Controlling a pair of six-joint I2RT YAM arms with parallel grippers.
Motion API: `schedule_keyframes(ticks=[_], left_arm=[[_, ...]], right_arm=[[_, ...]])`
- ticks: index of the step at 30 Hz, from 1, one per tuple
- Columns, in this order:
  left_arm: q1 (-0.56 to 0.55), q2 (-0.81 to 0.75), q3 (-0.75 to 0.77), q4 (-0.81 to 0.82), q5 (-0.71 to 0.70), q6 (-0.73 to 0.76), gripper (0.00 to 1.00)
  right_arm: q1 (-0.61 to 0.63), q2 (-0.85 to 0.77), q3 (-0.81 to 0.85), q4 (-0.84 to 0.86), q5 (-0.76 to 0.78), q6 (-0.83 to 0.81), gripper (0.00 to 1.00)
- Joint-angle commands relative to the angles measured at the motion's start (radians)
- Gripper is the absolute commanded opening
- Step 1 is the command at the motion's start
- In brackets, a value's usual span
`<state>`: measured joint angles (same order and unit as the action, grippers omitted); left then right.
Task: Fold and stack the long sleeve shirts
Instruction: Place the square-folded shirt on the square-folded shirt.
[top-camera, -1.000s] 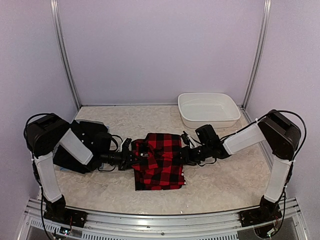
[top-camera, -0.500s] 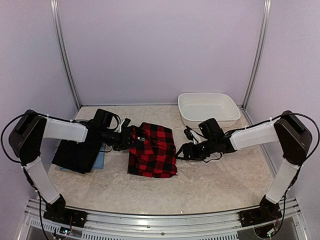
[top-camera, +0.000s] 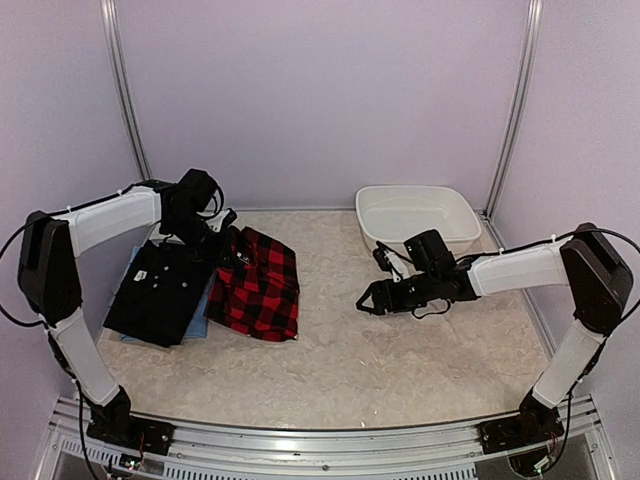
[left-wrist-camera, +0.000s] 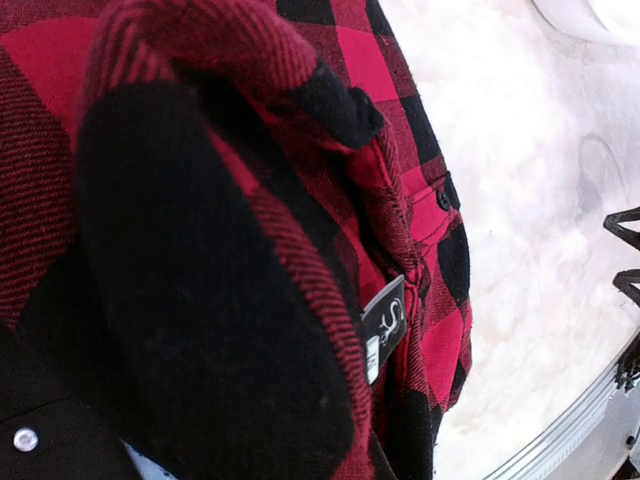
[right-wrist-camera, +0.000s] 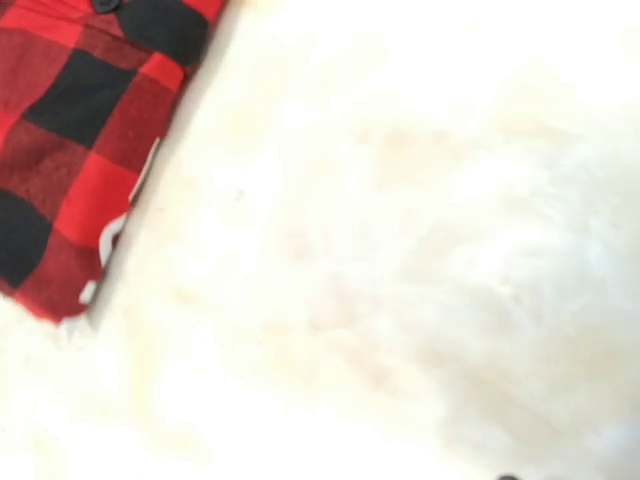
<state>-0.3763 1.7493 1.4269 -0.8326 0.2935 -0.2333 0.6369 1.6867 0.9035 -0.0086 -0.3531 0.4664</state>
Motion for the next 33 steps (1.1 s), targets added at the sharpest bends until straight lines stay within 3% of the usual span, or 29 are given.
schedule_keyframes(ticks=[1, 6, 11, 16, 22, 28, 33], left_arm=[[0.025, 0.009, 0.111, -0.244, -0.105, 0.061, 0.0], [0.046, -0.013, 0.19, -0.346, -0.164, 0.095, 0.0], [0.165, -0.106, 0.16, -0.33, -0.068, 0.141, 0.0], [0.223, -0.192, 0.116, -0.318, -0.095, 0.16, 0.0], [0.318, -0.189, 0.123, -0.325, -0.149, 0.163, 0.0], [0.369, -0.252, 0.101, -0.316, -0.093, 0.178, 0.0], [0.41, -0.233, 0.062, -0.315, -0.203, 0.162, 0.0]], right_arm=[[-0.012, 0.031, -0.023, 0.087, -0.066, -0.032, 0.71], [-0.016, 0.061, -0.043, 0.128, -0.094, -0.048, 0.7], [-0.018, 0.08, -0.055, 0.146, -0.121, -0.046, 0.7], [-0.018, 0.098, -0.049, 0.157, -0.15, -0.041, 0.7], [-0.018, 0.105, -0.056, 0.156, -0.164, -0.045, 0.69], [-0.018, 0.124, -0.049, 0.169, -0.184, -0.044, 0.69], [-0.017, 0.14, -0.05, 0.179, -0.202, -0.042, 0.69]])
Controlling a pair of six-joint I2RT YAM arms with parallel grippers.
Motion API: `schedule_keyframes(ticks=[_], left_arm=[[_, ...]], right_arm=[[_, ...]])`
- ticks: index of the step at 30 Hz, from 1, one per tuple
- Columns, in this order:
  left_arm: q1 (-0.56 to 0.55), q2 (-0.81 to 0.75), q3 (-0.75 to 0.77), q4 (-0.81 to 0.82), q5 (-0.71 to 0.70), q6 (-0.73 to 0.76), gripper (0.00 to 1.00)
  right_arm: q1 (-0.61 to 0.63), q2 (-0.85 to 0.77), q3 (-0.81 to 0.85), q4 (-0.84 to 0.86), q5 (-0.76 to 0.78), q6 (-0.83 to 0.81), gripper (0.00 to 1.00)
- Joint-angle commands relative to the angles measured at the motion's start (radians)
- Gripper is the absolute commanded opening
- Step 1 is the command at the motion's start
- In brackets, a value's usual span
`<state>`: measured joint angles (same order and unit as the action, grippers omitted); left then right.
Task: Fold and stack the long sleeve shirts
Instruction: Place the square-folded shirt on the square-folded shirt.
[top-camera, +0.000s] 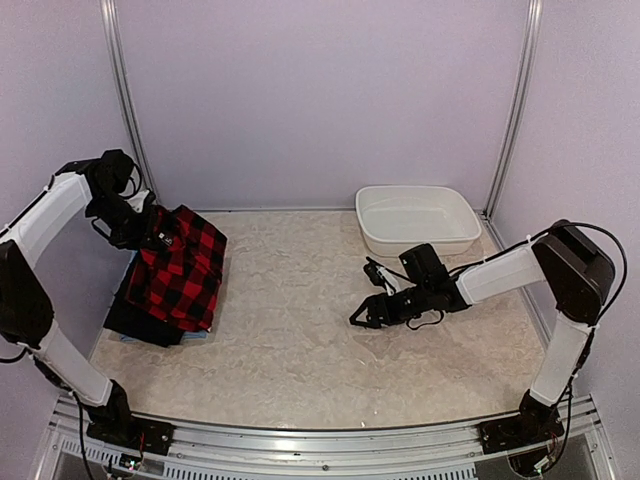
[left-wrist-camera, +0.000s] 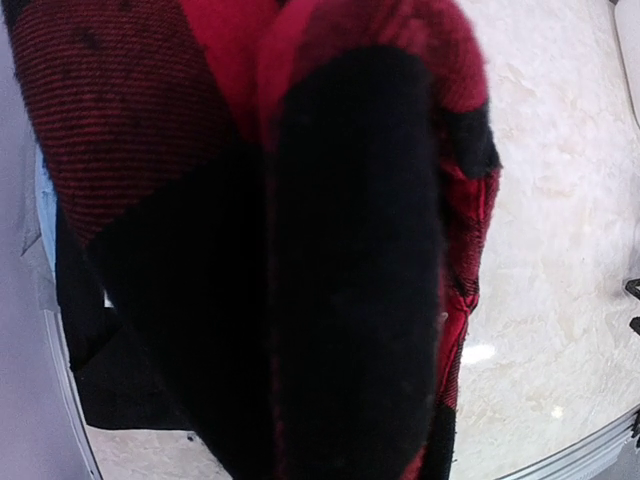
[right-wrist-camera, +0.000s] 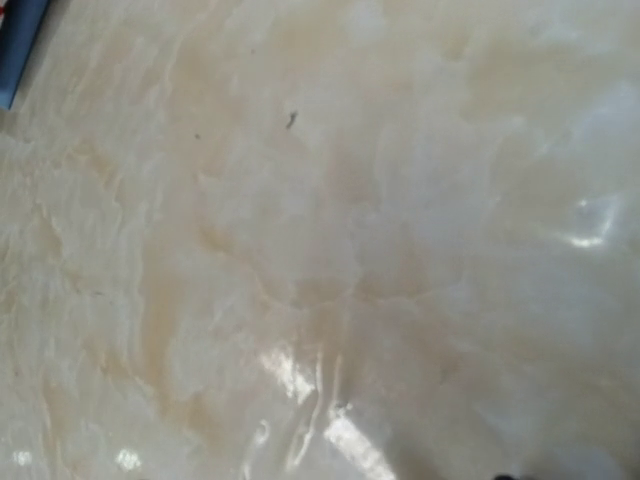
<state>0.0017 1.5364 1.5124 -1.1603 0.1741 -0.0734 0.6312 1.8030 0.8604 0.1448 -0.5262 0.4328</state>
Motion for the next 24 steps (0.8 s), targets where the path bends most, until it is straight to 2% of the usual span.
schedule_keyframes(ticks=[1, 6, 15, 18, 22, 24], left_arm=[[0.043, -0.008, -0.021, 0.012, -0.098, 0.001, 0.0], [0.144, 0.021, 0.014, 0.001, -0.226, -0.017, 0.0], [0.141, 0.134, 0.012, 0.017, -0.28, -0.03, 0.0], [0.141, 0.159, -0.007, 0.023, -0.344, -0.043, 0.0], [0.141, 0.21, -0.005, 0.027, -0.442, -0.071, 0.14], [0.141, 0.232, -0.009, 0.027, -0.485, -0.082, 0.16]], right_arm=[[-0.012, 0.024, -0.008, 0.025, -0.029, -0.008, 0.69], [-0.014, 0.032, -0.003, 0.031, -0.037, -0.006, 0.69], [-0.013, 0.025, -0.008, 0.027, -0.038, 0.002, 0.68], [-0.013, 0.009, -0.005, 0.021, -0.036, 0.005, 0.68], [-0.011, -0.027, -0.002, 0.002, -0.026, 0.006, 0.68], [-0.011, -0.052, -0.001, -0.015, -0.005, 0.002, 0.68]])
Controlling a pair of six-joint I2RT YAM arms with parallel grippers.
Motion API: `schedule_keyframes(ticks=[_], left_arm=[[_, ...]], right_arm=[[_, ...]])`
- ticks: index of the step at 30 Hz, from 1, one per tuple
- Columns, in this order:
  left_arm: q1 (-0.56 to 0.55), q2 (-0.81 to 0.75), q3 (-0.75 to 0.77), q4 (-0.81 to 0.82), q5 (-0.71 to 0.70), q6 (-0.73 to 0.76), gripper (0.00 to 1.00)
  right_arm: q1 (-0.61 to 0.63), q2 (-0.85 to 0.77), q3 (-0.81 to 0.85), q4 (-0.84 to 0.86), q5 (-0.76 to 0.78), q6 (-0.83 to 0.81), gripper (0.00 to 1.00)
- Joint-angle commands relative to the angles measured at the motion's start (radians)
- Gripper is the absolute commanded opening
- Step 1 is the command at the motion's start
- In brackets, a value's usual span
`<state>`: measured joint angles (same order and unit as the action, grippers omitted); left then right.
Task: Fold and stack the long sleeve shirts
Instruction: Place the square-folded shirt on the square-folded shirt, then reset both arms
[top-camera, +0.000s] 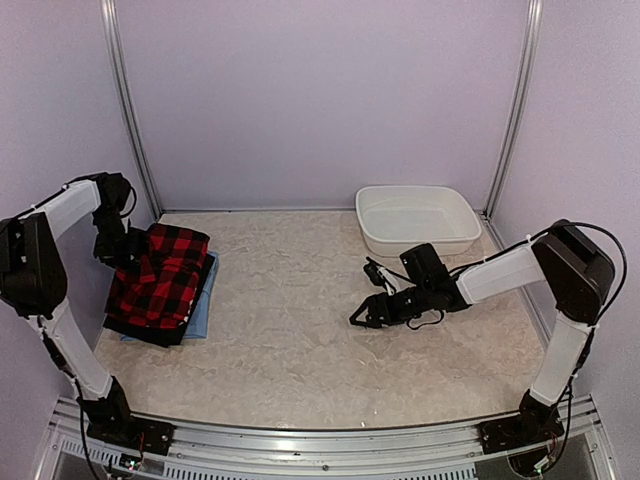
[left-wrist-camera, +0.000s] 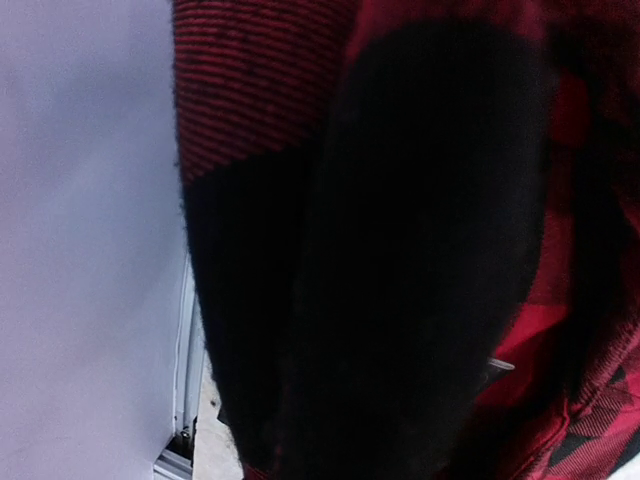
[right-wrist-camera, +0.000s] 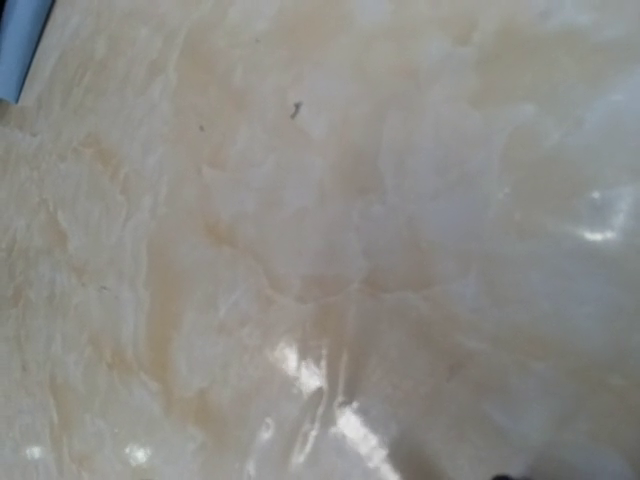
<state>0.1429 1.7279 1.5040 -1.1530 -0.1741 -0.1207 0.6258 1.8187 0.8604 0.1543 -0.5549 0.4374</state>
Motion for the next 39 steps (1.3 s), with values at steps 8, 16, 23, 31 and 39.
schedule_keyframes(ticks=[8, 16, 23, 31, 39], left_arm=[[0.005, 0.098, 0.007, 0.021, -0.327, -0.079, 0.64], [-0.006, -0.045, 0.02, 0.115, -0.302, -0.053, 0.81], [-0.028, -0.322, -0.151, 0.41, -0.031, -0.067, 0.99], [-0.037, -0.524, -0.385, 0.751, 0.084, -0.101, 0.99], [-0.042, -0.664, -0.487, 0.974, 0.28, -0.116, 0.99]], right_arm=[[-0.008, -0.112, 0.034, -0.124, 0.093, -0.038, 0.68], [-0.006, -0.12, 0.08, -0.196, 0.144, -0.055, 0.68], [-0.01, -0.201, 0.141, -0.317, 0.361, -0.117, 0.75], [-0.1, -0.297, 0.259, -0.497, 0.597, -0.187, 0.94], [-0.209, -0.39, 0.354, -0.548, 0.616, -0.243, 0.99]])
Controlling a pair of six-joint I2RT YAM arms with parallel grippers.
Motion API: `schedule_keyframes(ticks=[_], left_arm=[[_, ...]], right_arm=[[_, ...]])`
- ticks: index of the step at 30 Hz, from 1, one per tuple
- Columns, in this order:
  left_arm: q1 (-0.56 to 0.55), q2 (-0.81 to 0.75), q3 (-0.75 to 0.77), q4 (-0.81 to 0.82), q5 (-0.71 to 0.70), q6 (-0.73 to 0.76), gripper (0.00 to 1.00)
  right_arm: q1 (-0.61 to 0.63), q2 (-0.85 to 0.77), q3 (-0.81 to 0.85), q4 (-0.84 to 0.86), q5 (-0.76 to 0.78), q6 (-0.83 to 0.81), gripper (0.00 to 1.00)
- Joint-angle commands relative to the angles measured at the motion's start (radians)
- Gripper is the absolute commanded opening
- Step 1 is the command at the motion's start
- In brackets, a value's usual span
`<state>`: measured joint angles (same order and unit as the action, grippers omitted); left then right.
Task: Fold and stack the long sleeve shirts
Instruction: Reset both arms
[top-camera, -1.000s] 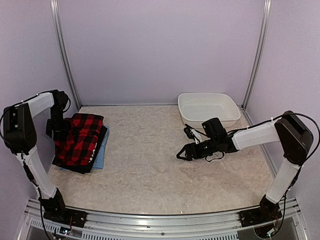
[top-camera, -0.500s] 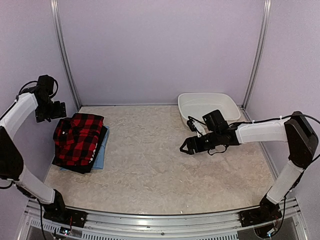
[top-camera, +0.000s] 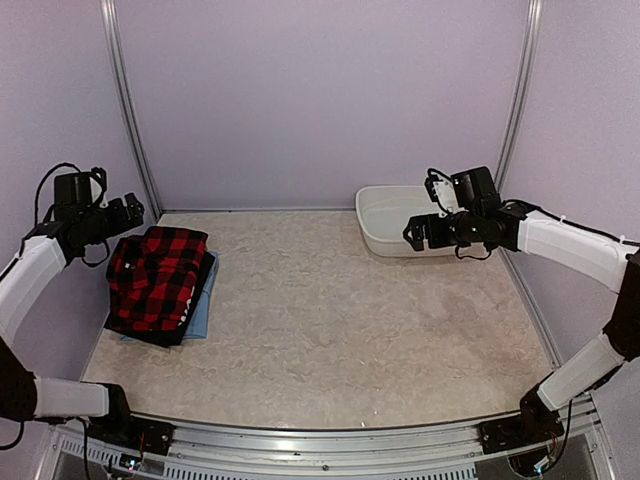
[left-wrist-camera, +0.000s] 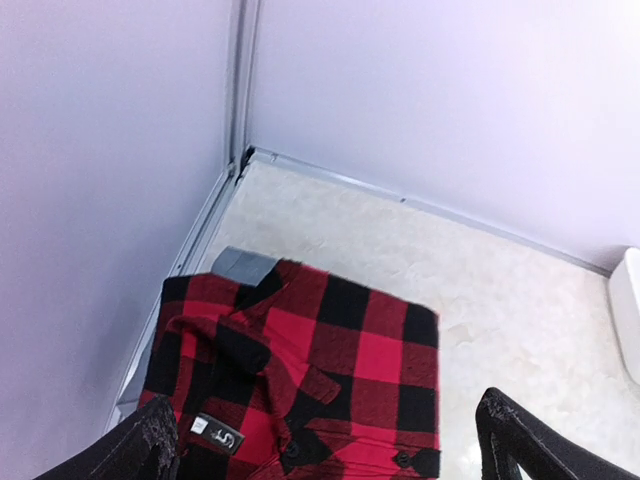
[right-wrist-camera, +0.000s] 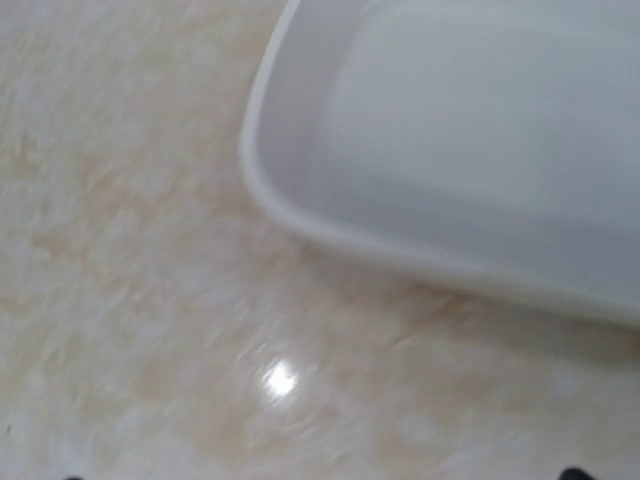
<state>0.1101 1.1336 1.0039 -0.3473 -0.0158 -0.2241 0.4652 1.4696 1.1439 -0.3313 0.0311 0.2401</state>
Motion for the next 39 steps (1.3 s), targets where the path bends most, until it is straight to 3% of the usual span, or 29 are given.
schedule_keyframes(ticks=[1, 11, 21, 25, 31, 39], left_arm=[[-0.021, -0.08, 0.024, 0.168, 0.115, -0.007, 0.99], [-0.252, -0.102, 0.076, 0.154, -0.024, 0.065, 0.99], [-0.373, -0.141, 0.059, 0.188, -0.149, 0.12, 0.99], [-0.349, -0.117, 0.052, 0.179, -0.129, 0.113, 0.99], [-0.213, -0.15, -0.03, 0.227, 0.046, 0.046, 0.99], [-0.288, -0.239, -0.086, 0.275, -0.043, 0.081, 0.99]], right_arm=[[-0.06, -0.043, 0.087, -0.074, 0.034, -0.057, 0.99], [-0.079, -0.129, 0.18, -0.101, 0.156, -0.178, 1.0], [-0.078, -0.229, 0.085, 0.01, 0.145, -0.183, 1.0], [-0.077, -0.25, 0.048, 0.038, 0.152, -0.185, 0.99], [-0.077, -0.296, -0.032, 0.076, 0.153, -0.175, 0.99], [-0.077, -0.358, -0.096, 0.101, 0.16, -0.184, 0.99]])
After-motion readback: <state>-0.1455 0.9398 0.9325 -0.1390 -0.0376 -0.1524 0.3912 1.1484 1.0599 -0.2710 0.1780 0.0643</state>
